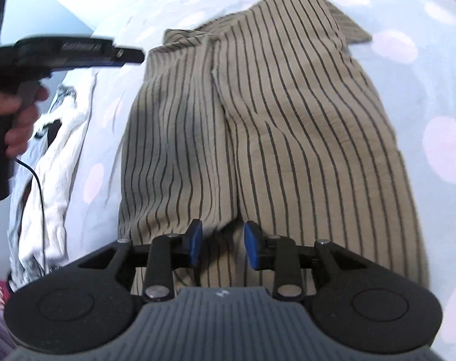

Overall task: Fold clothes
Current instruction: 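Grasp the shirt hem with both grippers and fold it toward the collar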

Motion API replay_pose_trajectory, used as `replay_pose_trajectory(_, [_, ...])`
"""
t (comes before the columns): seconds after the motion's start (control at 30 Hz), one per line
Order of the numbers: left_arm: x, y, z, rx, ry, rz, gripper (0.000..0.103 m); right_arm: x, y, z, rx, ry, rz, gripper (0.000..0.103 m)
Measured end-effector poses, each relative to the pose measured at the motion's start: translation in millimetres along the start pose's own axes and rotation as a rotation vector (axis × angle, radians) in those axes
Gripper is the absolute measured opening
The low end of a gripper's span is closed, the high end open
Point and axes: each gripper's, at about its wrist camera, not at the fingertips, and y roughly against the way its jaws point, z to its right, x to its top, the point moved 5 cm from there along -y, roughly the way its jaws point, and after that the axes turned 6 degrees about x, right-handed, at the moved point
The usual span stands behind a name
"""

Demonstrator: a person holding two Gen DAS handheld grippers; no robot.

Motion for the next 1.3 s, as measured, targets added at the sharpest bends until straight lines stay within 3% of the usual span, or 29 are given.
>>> replay_pose_trajectory(0.27, [-77.6, 76.5, 48.3, -0.051, -0.043, 0.006, 0.032, -51.3, 42.1, -5.6, 0.076, 0.116, -0.038, 0.034])
replay_pose_trajectory(0.47, [-156.6, 119.6, 86.8, -0.109, -0.116, -0.027, 0.033, -121.8, 68.4, -9.8, 0.16, 0.198, -0.122, 0.034])
replay_pose_trajectory(0.77, [-274.4, 154.3, 124.9, -0.198, -0.249, -0.1, 0.041, -201.6, 68.9, -4.4, 0.155, 0.305, -0.229, 0.035])
replay_pose_trajectory(0.87, [-306.5, 155.4, 137.6, -0.216, -0.288, -0.129, 0.046, -216.4, 61.2, -4.3, 0.144, 0.327, -0.252, 0.039])
replay_pose_trajectory(0.97, [-329.7, 152.3, 159.8, -0.213, -0.399, -0.123, 0.047, -220.8, 52.1, -5.7, 0.141, 0.344, -0.254, 0.039])
replay_pose_trajectory(1.07, [-343.3, 143.5, 175.4, -0.149, -0.515, -0.091, 0.047, -223.4, 49.4, -5.8, 0.14, 0.331, -0.257, 0.037])
replay_pose_trajectory(1.13, [-344.7, 136.6, 177.3, -0.098, -0.537, -0.07, 0.046, -223.6, 51.1, -4.8, 0.144, 0.313, -0.263, 0.031])
replay_pose_trajectory(1.17, [-344.6, 133.5, 177.1, -0.074, -0.539, -0.062, 0.042, -223.5, 54.6, -5.0, 0.156, 0.302, -0.261, 0.027])
replay_pose_trajectory(1.2, [-345.3, 131.4, 176.8, -0.062, -0.535, -0.066, 0.029, -223.2, 58.1, -5.3, 0.167, 0.29, -0.258, 0.017])
replay_pose_trajectory(1.3, [-345.8, 133.5, 178.4, -0.094, -0.534, -0.105, 0.008, -222.6, 68.7, -6.2, 0.201, 0.257, -0.251, 0.006])
